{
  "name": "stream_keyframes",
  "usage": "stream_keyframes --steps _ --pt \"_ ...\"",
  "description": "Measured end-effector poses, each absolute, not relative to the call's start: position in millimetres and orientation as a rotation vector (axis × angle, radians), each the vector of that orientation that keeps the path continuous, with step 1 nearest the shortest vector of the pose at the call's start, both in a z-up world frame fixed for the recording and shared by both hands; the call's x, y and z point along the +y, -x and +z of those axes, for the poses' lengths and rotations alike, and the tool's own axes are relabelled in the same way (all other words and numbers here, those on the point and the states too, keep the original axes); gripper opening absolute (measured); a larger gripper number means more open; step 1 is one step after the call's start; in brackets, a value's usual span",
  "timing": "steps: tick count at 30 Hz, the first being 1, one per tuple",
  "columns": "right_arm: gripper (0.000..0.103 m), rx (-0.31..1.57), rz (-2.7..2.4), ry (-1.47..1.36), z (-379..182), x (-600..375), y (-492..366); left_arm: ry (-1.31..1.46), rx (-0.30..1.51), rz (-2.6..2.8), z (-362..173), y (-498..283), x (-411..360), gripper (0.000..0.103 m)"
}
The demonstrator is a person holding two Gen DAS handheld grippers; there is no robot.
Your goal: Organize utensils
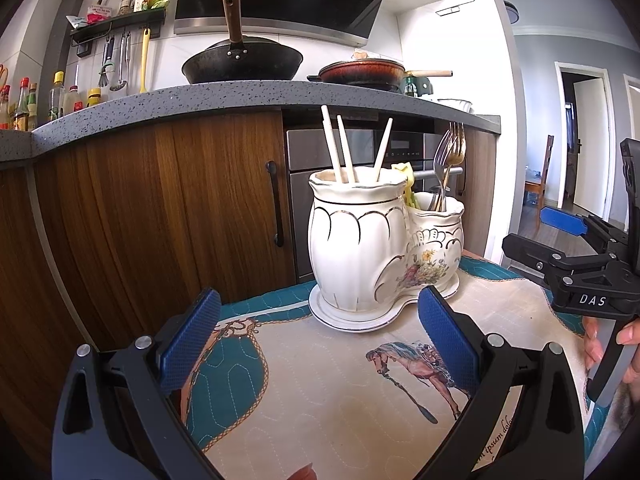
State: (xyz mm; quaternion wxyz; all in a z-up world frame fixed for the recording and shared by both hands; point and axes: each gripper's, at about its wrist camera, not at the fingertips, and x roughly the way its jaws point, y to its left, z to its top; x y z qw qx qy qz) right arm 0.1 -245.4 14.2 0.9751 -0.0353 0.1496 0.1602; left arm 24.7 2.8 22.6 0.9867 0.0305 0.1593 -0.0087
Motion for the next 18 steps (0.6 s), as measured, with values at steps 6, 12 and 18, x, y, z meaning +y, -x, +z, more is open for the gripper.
stream_keyframes --steps 6,12,18 --pt "0.098 0.303 0.322 0.072 13.1 -246.5 -0.2 -0.061 0.32 -0.017 22.4 -24.8 3.0 0.097" --pt "0.098 0.303 0.323 0.073 12.1 -247.2 -0.2 -0.06 0.321 -0.015 22.1 -24.8 3.7 0.097" --pt "0.098 0.304 0.323 0.073 12.5 -246.6 -0.4 -0.06 0.321 -0.015 21.8 -24.5 3.9 0.097"
